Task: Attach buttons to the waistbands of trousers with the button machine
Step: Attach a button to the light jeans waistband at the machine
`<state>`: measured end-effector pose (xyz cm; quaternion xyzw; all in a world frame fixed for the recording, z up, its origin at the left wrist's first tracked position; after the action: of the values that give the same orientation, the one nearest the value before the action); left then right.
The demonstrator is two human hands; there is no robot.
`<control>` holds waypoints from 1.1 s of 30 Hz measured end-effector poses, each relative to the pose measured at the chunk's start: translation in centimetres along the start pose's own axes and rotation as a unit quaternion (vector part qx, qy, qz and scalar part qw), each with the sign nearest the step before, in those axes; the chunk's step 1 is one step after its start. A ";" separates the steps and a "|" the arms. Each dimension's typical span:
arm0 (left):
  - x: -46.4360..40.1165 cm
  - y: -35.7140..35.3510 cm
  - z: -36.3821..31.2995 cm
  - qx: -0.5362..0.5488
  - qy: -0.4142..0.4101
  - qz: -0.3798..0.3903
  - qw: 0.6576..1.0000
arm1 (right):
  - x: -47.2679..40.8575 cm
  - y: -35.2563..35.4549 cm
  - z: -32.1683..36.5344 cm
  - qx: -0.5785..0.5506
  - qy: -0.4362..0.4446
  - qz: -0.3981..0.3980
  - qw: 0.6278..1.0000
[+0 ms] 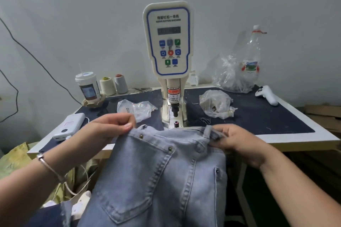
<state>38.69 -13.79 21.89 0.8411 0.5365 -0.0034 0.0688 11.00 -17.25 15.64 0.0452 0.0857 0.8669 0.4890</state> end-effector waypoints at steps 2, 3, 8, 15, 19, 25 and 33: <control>0.9 1.4 1.3 -0.075 0.042 -0.010 0.996 | -0.3 -0.9 2.5 0.038 0.004 0.026 0.999; 1.3 1.7 1.9 -0.104 0.067 -0.010 0.992 | -0.6 -1.5 3.5 0.067 0.005 0.036 0.997; 0.9 0.3 0.6 -0.195 0.025 -0.056 0.979 | -2.7 -6.1 7.8 0.209 -0.007 0.059 0.976; -2.1 -5.0 -1.7 -0.183 0.056 0.059 0.980 | -3.4 -8.4 10.3 0.245 0.010 0.076 0.966; -2.9 -5.5 -1.6 -0.294 0.117 0.097 0.944 | -2.4 -7.4 9.5 0.239 0.002 0.081 0.968; -2.6 -3.0 -1.7 -0.312 0.118 0.092 0.938 | -1.9 -5.2 8.8 0.439 -0.027 0.074 0.895; 0.0 1.4 0.0 0.064 0.147 0.135 0.978 | -2.9 -4.6 6.8 0.258 -0.027 0.185 0.948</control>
<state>39.92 -14.33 22.07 0.8999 0.4207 0.0948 -0.0649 17.41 -16.68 21.43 0.2080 0.2833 0.8889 0.2939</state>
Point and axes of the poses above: each hand's wrist, its own x-axis away from the middle knuckle, its own y-axis out of the back of the hand, z = x × y, the point moved 5 cm from there along -x, towards the middle knuckle, and after that the axes turned 11 degrees about x, right-handed, at the moved point
